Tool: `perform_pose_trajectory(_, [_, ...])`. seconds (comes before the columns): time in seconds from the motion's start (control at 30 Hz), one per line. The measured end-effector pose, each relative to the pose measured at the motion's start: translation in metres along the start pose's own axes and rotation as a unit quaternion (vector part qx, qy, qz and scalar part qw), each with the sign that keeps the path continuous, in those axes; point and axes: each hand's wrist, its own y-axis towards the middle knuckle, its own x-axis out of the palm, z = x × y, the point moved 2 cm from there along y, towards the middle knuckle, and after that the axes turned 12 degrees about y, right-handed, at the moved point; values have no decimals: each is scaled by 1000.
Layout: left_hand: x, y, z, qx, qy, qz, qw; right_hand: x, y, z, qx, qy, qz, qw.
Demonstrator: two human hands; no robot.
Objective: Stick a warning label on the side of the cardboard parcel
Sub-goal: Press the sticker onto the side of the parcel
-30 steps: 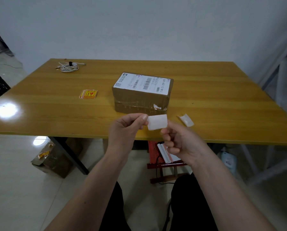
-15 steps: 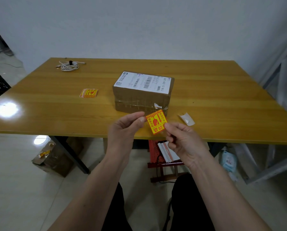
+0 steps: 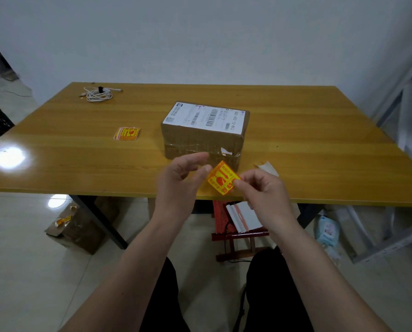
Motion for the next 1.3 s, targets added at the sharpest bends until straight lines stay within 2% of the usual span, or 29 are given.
perform_pose_trajectory(0.07, [0,1,2,69,87,-3,994,4,0,-4,-75,-131,-26,988])
perform_pose_trajectory(0.1, [1,1,4,104,134,-2,986,5,-2,-6,-96,-161,-36,982])
perform_pose_trajectory(0.17, [3,0,6,160,232,-3,959,8,-5,-8,-117,-182,-51,975])
perform_pose_trajectory(0.27, [7,-5,9,196,384,1,902,10,-8,-9,-114,-189,-61,973])
perform_pose_trajectory(0.33, [9,-6,9,203,419,-1,885,10,-9,-6,-101,-188,-62,975])
perform_pose_trajectory(0.6, [8,-11,2,109,379,26,919,9,-11,3,-34,-99,-38,994])
perform_pose_trajectory(0.67, [6,-10,0,77,350,28,933,11,-11,2,-27,-50,-23,998])
perform_pose_trajectory(0.73, [4,-11,-1,25,277,37,960,8,-9,2,-31,-3,34,999])
perform_pose_trajectory(0.8, [0,-15,-1,-98,74,30,992,3,-8,0,-38,14,85,996])
perform_pose_trajectory(0.87, [-1,-18,-4,-228,-134,-6,964,3,-8,0,-29,21,87,996])
perform_pose_trajectory(0.93, [1,-18,-11,-284,-210,-23,935,8,-10,0,-16,40,65,997])
perform_pose_trajectory(1.1, [10,-22,-11,-302,-281,-18,911,22,-13,-6,-19,75,40,996])
perform_pose_trajectory(1.3, [11,-23,-12,-292,-313,-24,903,29,-12,-10,-30,69,44,996])
